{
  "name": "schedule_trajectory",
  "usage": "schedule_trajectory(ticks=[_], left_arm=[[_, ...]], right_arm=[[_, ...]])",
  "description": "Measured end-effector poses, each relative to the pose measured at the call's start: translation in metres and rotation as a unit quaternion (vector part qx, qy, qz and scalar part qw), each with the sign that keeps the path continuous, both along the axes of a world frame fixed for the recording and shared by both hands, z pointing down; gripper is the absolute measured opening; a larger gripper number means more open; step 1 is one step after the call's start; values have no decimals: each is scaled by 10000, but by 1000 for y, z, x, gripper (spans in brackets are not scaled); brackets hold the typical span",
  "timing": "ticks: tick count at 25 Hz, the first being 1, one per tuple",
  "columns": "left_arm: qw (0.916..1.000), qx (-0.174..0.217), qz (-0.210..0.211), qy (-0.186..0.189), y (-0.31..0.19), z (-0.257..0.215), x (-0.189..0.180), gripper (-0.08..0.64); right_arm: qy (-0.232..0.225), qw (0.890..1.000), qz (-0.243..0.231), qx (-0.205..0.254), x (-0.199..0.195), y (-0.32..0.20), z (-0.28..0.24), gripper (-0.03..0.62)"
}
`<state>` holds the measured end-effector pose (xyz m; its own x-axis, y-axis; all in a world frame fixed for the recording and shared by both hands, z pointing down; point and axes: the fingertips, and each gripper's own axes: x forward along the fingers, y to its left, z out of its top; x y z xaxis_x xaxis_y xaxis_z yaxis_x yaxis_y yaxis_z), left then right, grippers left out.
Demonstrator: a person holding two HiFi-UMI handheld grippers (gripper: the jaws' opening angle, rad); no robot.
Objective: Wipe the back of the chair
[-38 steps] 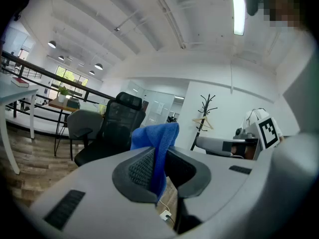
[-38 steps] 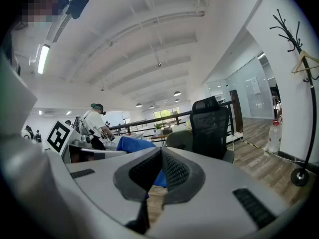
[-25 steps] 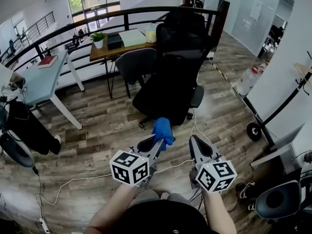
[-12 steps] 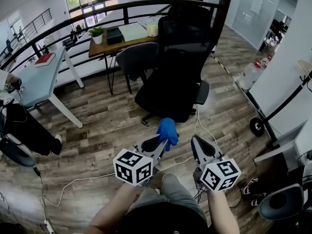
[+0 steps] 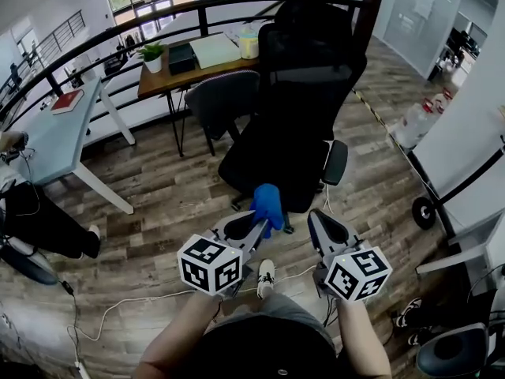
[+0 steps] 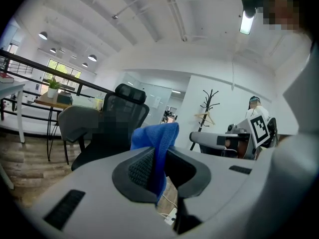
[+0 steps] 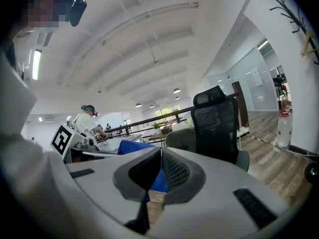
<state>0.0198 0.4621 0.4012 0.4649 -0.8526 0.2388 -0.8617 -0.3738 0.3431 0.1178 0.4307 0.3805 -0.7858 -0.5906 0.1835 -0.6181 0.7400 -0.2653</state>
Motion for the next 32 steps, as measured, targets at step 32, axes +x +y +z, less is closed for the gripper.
schedule_trajectory(ticks=[32], left_arm=[[9982, 17, 577, 142, -347, -15, -27, 58]], right_arm=[[-311, 9972, 655, 204, -24, -324, -27, 29]])
